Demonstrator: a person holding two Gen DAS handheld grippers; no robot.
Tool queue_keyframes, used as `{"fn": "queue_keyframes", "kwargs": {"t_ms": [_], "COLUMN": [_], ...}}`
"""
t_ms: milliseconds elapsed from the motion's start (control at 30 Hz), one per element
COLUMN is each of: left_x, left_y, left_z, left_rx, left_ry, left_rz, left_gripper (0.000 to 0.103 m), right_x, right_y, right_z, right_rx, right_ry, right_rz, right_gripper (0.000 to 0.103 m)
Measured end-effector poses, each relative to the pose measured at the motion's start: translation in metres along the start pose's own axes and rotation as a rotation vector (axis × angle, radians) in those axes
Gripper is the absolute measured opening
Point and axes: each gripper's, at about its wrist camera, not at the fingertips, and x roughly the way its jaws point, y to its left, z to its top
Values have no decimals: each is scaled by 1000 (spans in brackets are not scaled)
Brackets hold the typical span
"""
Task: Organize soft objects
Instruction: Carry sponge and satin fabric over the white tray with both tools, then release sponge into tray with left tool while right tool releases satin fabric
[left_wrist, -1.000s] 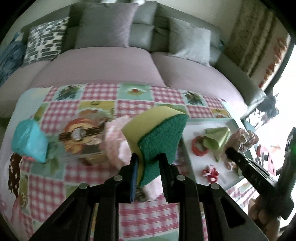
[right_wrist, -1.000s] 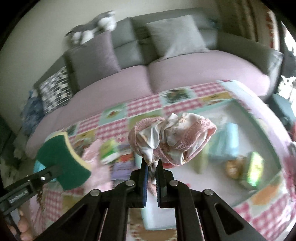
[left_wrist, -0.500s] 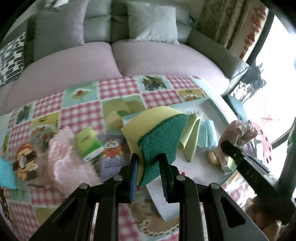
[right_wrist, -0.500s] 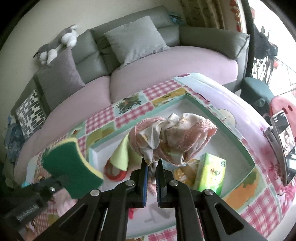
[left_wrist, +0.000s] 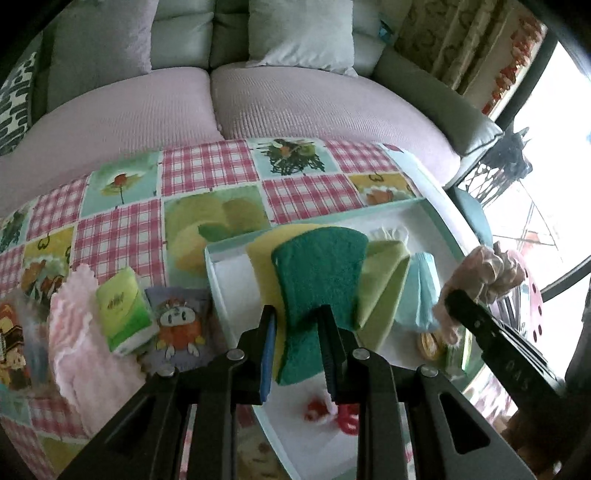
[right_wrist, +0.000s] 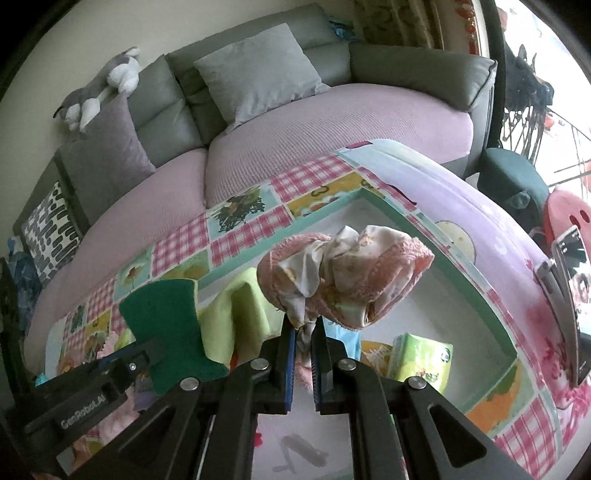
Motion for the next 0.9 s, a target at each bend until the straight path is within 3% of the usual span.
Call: {"fn": "queue_keyframes", "kwargs": {"t_ms": [567, 767, 900], "left_x": [25, 14, -1], "left_y": [23, 24, 26], "left_z": [2, 1, -1], "left_rx": [-73, -78, -83], "left_ry": [30, 38, 25], "left_rz": [23, 55, 83], "left_gripper": [25, 37, 39], "right_x": [13, 6, 2], "right_y": [8, 9, 8], "right_z": [-5, -5, -5], "right_rx": [-43, -53, -57], "right_ry": [52, 51, 52], "right_rz": [-19, -31, -33], "right_gripper": [11, 12, 23]}}
